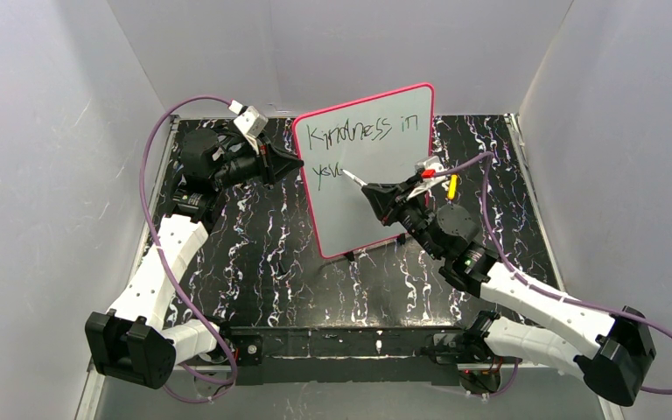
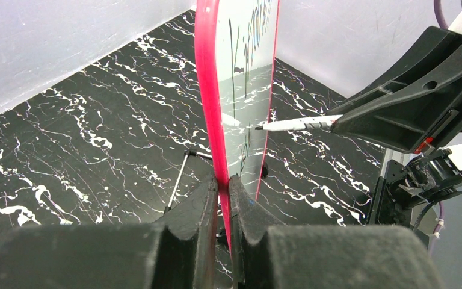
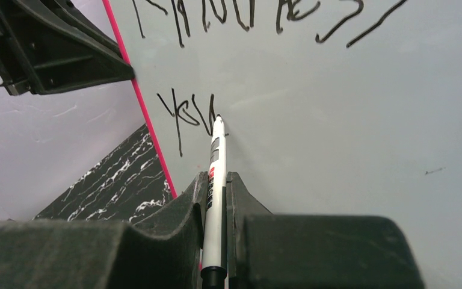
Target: Write a sentence on the whiteboard
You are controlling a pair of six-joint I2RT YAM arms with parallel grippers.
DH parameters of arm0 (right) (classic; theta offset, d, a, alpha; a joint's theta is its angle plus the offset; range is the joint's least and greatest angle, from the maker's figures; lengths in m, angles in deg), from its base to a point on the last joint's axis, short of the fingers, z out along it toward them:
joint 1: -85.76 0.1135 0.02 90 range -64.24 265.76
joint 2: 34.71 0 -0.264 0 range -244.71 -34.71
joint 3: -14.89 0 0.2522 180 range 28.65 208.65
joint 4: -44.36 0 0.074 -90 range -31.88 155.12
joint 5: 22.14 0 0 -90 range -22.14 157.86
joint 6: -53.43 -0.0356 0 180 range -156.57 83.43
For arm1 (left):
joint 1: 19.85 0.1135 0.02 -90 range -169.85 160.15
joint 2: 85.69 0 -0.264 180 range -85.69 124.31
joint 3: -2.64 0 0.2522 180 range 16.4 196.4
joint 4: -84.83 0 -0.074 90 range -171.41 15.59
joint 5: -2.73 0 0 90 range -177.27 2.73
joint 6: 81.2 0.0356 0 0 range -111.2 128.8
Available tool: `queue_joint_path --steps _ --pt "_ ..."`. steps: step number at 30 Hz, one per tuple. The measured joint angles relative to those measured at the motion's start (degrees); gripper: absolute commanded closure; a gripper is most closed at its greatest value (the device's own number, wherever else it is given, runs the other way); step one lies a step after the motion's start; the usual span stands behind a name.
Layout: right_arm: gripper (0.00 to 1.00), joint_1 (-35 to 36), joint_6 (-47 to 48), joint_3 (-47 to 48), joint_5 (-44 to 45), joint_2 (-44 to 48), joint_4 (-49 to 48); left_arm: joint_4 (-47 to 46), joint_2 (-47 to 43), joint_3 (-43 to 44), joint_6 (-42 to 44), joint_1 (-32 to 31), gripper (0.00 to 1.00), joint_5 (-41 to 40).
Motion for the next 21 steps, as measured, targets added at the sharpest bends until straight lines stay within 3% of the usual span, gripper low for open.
queue_joint_path --steps 10,21 --pt "0.99 -0.02 1.31 1.33 0.17 -1.92 -4.68 0.00 0.00 0.00 0.00 0.00 1.00 0.02" --pt "0.99 -0.02 1.70 1.29 3.72 -0.68 -3.04 0.00 0.00 0.00 0.00 0.00 1.00 0.04"
